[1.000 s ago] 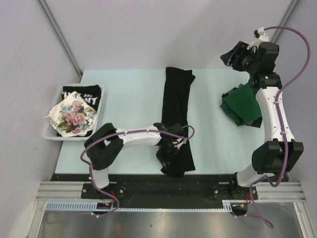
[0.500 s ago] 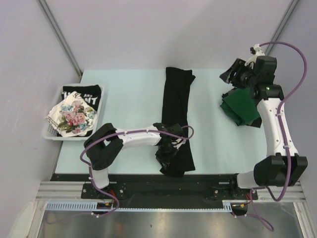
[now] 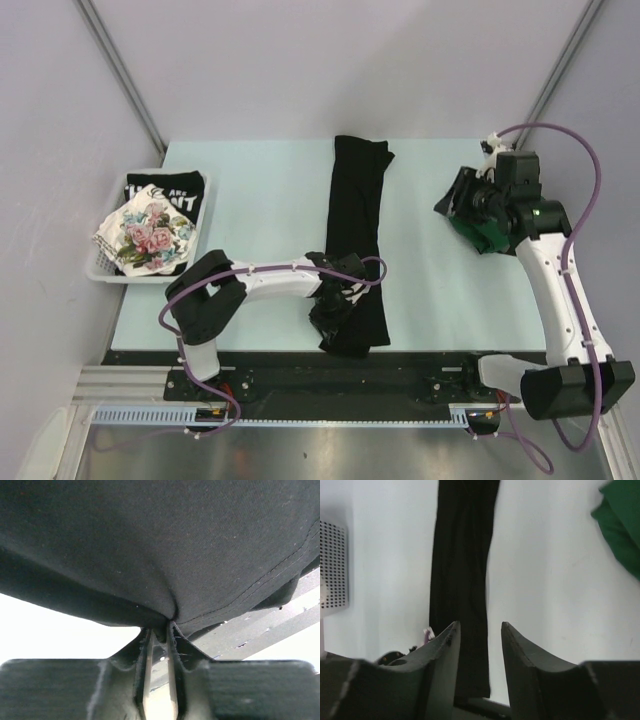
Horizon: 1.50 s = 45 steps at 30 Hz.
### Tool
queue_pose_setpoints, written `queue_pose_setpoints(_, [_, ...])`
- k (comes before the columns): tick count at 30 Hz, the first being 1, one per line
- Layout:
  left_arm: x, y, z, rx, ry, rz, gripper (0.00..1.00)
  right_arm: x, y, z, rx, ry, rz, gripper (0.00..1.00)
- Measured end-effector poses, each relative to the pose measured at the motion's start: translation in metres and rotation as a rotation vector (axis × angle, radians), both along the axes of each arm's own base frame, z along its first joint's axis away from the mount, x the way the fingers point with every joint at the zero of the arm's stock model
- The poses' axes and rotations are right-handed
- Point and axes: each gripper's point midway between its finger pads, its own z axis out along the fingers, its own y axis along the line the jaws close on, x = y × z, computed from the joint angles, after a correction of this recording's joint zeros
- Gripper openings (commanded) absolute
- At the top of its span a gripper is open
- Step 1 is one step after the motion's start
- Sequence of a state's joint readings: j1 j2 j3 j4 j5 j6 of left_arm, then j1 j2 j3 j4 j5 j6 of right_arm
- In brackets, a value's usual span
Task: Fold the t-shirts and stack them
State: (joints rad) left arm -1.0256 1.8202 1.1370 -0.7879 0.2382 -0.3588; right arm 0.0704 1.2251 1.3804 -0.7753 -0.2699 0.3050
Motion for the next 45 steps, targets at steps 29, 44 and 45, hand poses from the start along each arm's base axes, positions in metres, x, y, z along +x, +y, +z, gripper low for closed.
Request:
queue_pose_setpoints(29, [0.028,-0.019,0.043,-0.005,-0.096,0.008,0.0,-0.104,0.016,-0.123,0.073,0.44,0.005,0.42])
queue_pose_setpoints(44, [0.055,-0.027,0.078,-0.049,-0.143,0.02,0.0,-0.116,0.046,-0.15,0.194,0.51,0.056,0.51])
queue_pose_setpoints(45, [0.057,-0.028,0.081,-0.056,-0.149,0.02,0.0,-0.117,0.048,-0.151,0.201,0.513,0.06,0.52])
